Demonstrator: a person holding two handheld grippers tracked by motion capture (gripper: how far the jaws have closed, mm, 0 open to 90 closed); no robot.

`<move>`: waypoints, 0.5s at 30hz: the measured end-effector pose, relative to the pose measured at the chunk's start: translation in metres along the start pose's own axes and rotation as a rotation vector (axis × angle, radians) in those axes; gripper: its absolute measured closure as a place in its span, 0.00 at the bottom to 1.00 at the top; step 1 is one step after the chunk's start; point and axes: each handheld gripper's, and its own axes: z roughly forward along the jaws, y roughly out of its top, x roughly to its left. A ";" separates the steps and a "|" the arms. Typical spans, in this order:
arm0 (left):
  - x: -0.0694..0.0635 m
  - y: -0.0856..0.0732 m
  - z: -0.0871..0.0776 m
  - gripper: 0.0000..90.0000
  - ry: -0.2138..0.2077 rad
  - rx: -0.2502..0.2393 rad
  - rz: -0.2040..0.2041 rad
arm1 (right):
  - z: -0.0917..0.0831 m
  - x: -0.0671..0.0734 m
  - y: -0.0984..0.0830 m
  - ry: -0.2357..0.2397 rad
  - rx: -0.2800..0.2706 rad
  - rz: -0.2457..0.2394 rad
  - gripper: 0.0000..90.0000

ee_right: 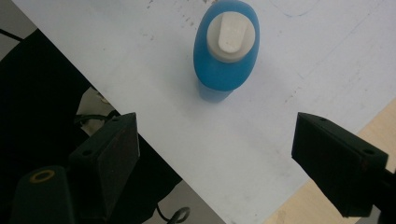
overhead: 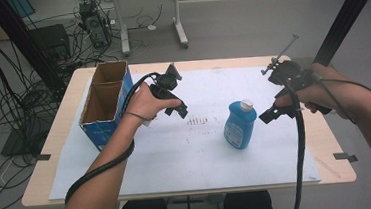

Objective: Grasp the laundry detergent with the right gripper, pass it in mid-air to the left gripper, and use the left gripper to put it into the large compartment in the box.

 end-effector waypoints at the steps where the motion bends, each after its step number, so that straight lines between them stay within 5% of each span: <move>1: -0.001 -0.001 0.000 0.11 0.001 -0.002 -0.001 | 0.001 -0.001 -0.001 0.006 -0.005 -0.001 0.16; 15: -0.004 -0.010 -0.011 0.10 -0.003 -0.006 -0.014 | 0.024 -0.010 -0.023 -0.008 -0.019 0.000 0.16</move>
